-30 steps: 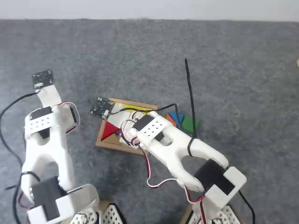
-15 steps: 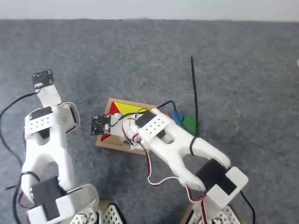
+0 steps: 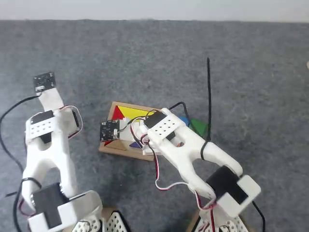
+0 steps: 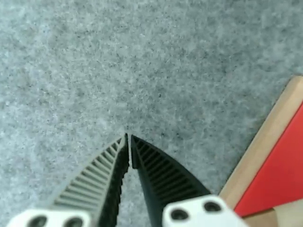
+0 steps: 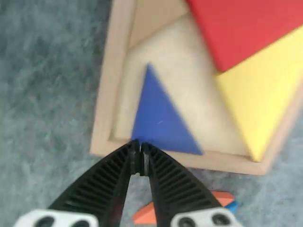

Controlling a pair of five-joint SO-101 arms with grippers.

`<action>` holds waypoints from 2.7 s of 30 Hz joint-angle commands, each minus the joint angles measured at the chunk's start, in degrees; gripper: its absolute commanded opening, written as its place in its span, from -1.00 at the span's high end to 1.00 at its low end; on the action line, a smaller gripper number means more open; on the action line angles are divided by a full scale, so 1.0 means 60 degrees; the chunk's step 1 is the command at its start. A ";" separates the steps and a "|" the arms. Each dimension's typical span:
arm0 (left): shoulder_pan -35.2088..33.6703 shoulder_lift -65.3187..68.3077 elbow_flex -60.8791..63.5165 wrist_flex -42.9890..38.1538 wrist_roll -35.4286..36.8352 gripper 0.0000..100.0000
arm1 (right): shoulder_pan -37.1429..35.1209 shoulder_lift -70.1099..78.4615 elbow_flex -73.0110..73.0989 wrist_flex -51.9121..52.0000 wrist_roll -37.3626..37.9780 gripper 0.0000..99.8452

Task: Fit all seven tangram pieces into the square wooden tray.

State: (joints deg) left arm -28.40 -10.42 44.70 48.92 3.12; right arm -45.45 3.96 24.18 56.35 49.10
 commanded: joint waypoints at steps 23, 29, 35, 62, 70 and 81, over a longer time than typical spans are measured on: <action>0.0015 -0.0029 -0.0432 -0.0249 0.0073 0.97 | -0.0711 0.0623 0.0557 -0.2293 -0.3018 0.99; 0.0000 -0.0029 -0.0432 -0.0249 0.0073 0.97 | -0.0799 0.0505 0.0571 -0.2293 -0.3077 0.99; 0.0000 -0.0029 -0.0432 -0.0264 0.0088 0.97 | -0.0418 -0.0623 0.0762 -0.1795 -0.3106 0.99; -0.0029 -0.0015 -0.0432 -0.0278 0.0147 0.97 | -0.2015 0.0110 0.1363 -0.4974 -0.6403 0.98; -0.0029 -0.0015 -0.0418 -0.0293 0.0147 0.97 | -0.1048 -0.1575 0.1451 -0.4154 -0.6344 0.98; 0.0029 -0.0073 -0.0227 -0.0484 0.0132 0.97 | 0.0916 -0.4916 0.3429 -0.2073 -0.7473 0.94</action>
State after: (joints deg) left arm -28.40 -10.42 44.70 47.16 3.47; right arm -42.46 -21.63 43.16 43.34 8.92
